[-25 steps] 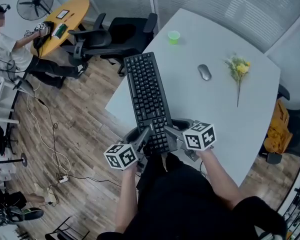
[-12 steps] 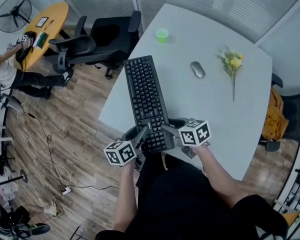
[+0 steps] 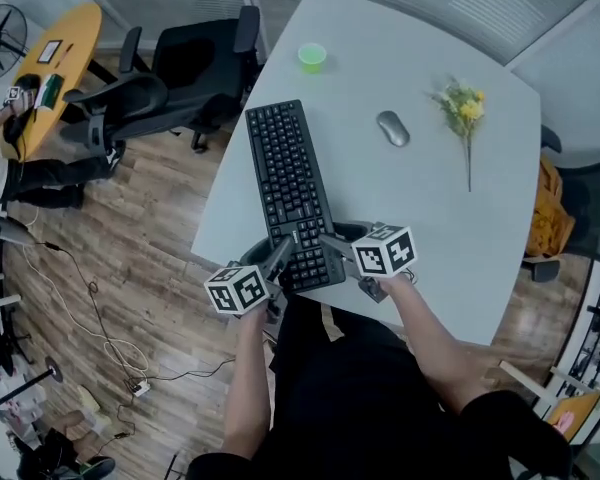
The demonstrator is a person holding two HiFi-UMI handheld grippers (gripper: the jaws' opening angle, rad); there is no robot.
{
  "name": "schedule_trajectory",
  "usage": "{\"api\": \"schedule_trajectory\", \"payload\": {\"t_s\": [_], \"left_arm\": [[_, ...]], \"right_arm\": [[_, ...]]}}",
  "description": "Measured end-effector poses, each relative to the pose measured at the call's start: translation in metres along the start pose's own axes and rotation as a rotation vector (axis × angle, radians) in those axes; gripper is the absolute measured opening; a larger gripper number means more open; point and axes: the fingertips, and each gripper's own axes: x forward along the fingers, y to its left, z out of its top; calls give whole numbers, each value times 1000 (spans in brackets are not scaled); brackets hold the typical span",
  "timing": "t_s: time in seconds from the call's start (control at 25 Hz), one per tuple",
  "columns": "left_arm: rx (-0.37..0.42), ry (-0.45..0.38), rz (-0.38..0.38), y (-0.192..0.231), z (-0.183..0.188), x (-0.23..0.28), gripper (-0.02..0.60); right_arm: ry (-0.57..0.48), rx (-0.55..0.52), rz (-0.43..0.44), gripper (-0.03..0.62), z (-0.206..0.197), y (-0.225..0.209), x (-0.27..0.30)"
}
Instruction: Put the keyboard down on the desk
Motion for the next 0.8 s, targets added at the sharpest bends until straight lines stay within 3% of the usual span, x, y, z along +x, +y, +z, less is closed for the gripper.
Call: {"api": "schedule_trajectory", "payload": {"t_s": [0.48,0.8], "left_arm": [[-67,53,-29,24,6,30,161],[-87,83,-2,32,0,36,164]], "right_arm": [[4,34,-55,178,11,-25,17],[28,24,-73,176,8,-31,22]]}}
